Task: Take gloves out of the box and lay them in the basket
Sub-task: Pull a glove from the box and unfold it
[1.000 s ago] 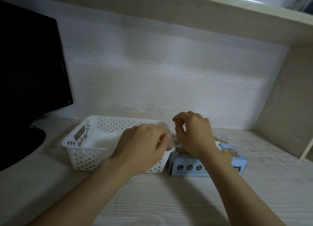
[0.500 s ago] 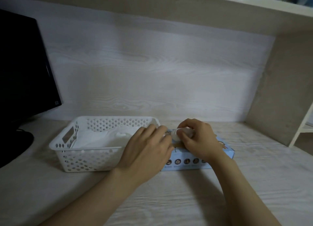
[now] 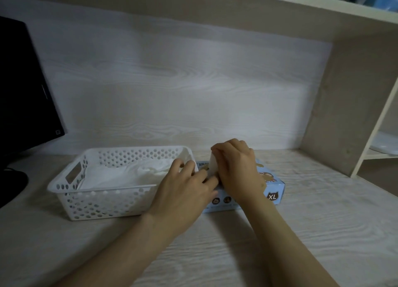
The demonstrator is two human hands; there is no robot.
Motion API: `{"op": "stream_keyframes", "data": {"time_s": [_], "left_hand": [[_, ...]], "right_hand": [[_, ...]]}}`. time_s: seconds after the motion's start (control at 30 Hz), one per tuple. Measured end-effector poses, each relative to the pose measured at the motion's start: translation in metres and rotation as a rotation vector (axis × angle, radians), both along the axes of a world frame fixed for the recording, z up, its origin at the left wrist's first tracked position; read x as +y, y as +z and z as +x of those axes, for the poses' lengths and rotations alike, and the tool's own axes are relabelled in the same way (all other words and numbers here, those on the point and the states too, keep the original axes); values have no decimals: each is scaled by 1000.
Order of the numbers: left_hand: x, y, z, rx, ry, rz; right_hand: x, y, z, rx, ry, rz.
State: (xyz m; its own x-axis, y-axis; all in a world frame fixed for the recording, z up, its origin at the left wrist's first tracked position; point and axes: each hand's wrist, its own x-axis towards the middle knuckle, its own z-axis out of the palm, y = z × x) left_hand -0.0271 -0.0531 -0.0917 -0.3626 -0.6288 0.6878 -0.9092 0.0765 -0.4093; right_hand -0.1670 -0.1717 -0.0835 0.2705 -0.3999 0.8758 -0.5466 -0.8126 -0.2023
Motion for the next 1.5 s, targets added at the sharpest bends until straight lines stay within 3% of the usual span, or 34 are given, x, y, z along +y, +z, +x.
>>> {"op": "stream_keyframes", "data": {"time_s": [0.5, 0.67, 0.8, 1.03, 1.17, 1.3, 1.5], "left_hand": [[-4, 2, 2, -12, -55, 88], [-1, 4, -1, -24, -26, 120], [3, 6, -1, 1, 10, 128], [31, 23, 6, 480, -296, -54], [34, 38, 18, 832, -279, -137], [37, 44, 29, 1084, -372, -7], [34, 53, 50, 1133, -284, -139]], "right_hand": [[23, 23, -1, -453, 45, 22], [38, 34, -4, -519, 61, -103], [45, 35, 1, -458, 55, -170], [44, 34, 3, -451, 66, -216], [50, 34, 12, -445, 113, -124], [61, 38, 28, -414, 235, 127], [62, 65, 48, -336, 549, 563]]}}
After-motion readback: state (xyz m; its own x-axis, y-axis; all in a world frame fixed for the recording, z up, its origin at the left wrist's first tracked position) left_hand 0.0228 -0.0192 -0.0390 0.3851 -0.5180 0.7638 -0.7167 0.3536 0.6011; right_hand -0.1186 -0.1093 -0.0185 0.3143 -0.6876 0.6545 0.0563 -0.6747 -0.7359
